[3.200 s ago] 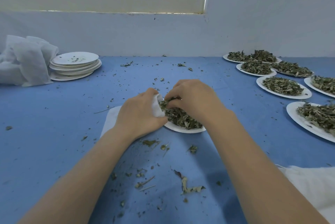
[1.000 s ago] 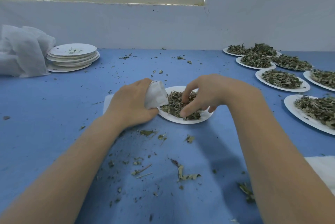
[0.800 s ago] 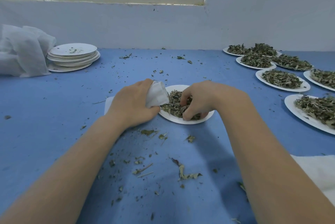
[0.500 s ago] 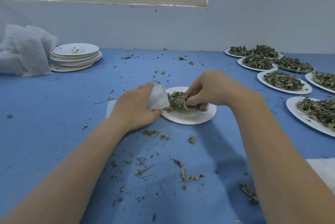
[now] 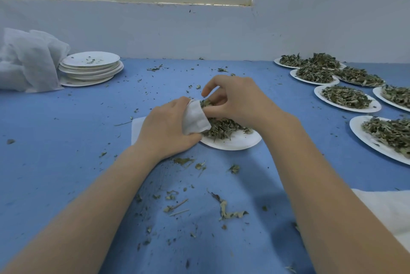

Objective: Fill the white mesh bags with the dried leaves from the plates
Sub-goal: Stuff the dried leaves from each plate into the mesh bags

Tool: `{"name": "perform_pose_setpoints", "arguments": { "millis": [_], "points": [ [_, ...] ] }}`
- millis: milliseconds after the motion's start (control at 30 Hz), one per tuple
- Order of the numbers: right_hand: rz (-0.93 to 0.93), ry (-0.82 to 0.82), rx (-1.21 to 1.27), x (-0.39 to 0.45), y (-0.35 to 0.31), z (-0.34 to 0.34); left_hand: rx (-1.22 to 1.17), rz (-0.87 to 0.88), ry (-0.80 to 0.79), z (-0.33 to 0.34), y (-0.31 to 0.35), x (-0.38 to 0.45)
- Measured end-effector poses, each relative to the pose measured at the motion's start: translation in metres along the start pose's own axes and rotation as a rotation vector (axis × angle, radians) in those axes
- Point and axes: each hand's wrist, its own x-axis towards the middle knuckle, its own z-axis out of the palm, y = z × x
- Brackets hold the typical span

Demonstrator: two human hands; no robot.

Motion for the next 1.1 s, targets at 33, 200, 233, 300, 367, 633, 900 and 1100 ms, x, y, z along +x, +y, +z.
{"name": "perform_pose_setpoints", "arguments": {
  "millis": [33, 200, 233, 300, 367, 633, 900, 1100],
  "points": [
    [-0.003, -0.008, 0.011, 0.0, -0.001, 0.003, -0.011, 0.001, 0.019, 0.0, 0.001, 0.0],
    [0.033, -0.05, 0.112, -0.001, -0.001, 0.005, -0.059, -0.025, 0.057, 0.002, 0.0, 0.001],
    [0.041, -0.075, 0.136, -0.002, 0.0, 0.003, -0.074, -0.043, 0.067, 0.003, 0.0, 0.001],
    [0.054, -0.093, 0.167, -0.003, 0.002, -0.001, -0.111, -0.079, 0.091, 0.002, 0.0, 0.002],
    [0.061, -0.049, 0.181, -0.003, 0.002, -0.002, -0.148, -0.102, 0.107, 0.002, 0.0, 0.002],
    [0.015, -0.065, 0.172, 0.0, -0.001, 0.008, -0.183, -0.089, 0.079, 0.004, 0.005, 0.0],
    [0.159, 0.063, 0.22, -0.001, 0.023, -0.005, -0.244, -0.111, 0.089, 0.003, 0.001, 0.001],
    [0.115, -0.2, 0.216, -0.003, 0.016, 0.003, -0.426, -0.158, 0.134, -0.001, 0.002, 0.001]
  ]
}}
